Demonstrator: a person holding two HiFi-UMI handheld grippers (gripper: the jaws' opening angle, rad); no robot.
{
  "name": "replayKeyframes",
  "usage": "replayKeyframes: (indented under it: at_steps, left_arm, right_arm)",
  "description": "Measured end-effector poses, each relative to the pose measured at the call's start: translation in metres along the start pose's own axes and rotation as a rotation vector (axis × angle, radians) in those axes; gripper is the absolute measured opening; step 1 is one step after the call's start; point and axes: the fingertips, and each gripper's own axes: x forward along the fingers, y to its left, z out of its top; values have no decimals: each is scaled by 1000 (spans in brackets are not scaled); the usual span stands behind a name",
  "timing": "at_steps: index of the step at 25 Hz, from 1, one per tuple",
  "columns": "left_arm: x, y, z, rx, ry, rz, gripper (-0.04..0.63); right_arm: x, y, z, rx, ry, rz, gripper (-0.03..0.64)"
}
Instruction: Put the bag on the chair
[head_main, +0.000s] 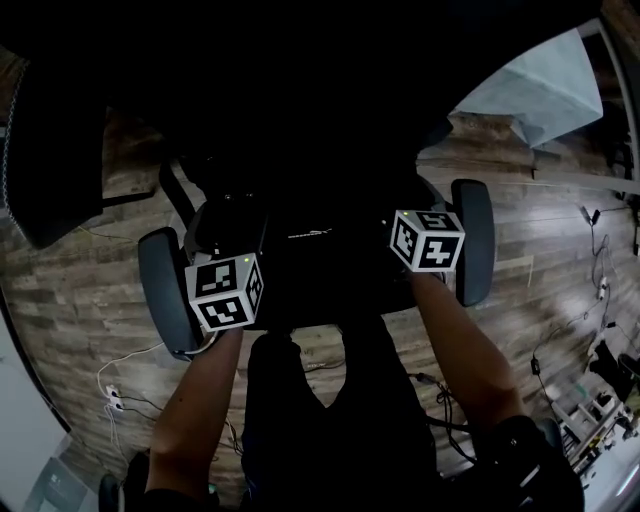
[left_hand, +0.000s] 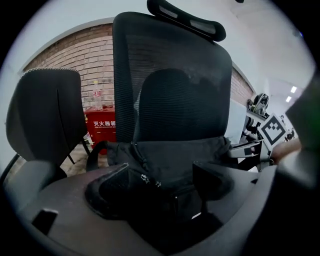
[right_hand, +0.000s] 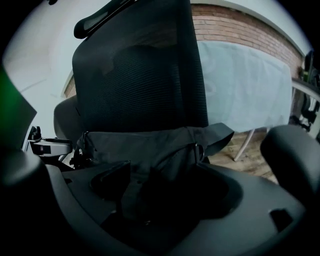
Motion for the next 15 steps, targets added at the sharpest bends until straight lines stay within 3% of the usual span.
replayKeyframes:
  at_steps: [7,15]
  left_arm:
    - [-42,-13,31,-11,-28,-47,423]
    - [-90,-42,85,8,-67,-164,422]
  right_arm:
    - [-49,19,25,4,-31,67,405]
    - [-120,43,78,-6,-164,130,403]
